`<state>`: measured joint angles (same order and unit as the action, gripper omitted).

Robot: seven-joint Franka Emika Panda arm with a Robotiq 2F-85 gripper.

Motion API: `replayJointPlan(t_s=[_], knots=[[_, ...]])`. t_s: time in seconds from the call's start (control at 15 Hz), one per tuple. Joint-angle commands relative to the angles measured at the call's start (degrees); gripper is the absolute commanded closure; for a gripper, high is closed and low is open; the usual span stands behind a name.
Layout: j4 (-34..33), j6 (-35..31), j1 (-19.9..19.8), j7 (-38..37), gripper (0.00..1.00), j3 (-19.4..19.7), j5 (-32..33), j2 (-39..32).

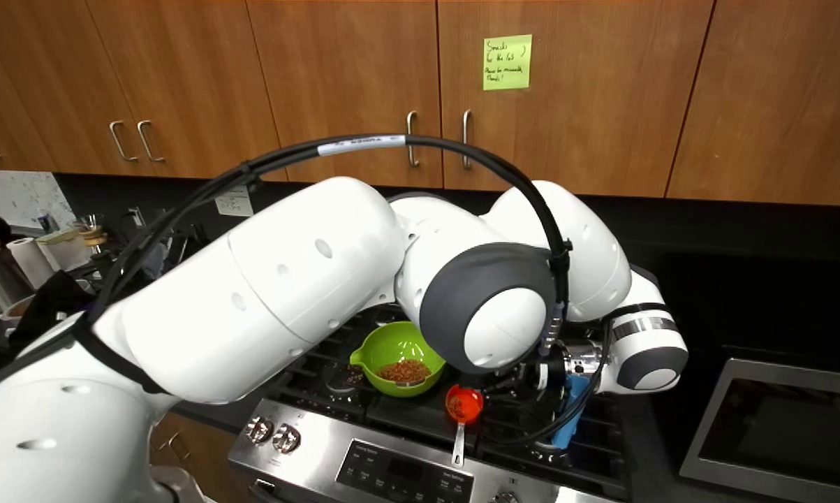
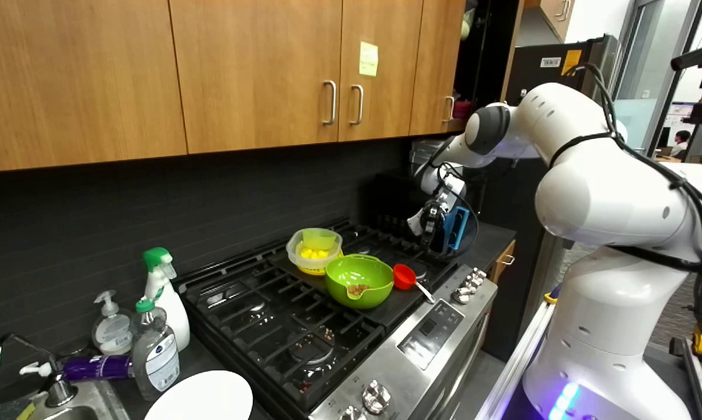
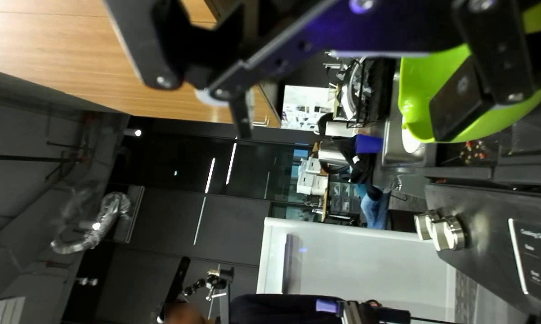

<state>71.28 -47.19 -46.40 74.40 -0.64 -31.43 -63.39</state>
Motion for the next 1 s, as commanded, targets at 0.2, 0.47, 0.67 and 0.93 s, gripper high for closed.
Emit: replayJointPlan(t_s=[0.2, 0.47, 0.67, 0.93], knots=[[10.3, 1.2, 1.9, 12.0, 0.0, 0.6, 7.5, 9.1], [21.1, -13.0, 1.3, 17.3, 0.0, 5.4, 8.8, 18.1], [28.4, -21.0, -0.7, 22.1, 0.0, 10.0, 10.7, 24.3], [33.9, -30.2, -5.4, 27.4, 0.0, 16.0, 14.3, 30.4]])
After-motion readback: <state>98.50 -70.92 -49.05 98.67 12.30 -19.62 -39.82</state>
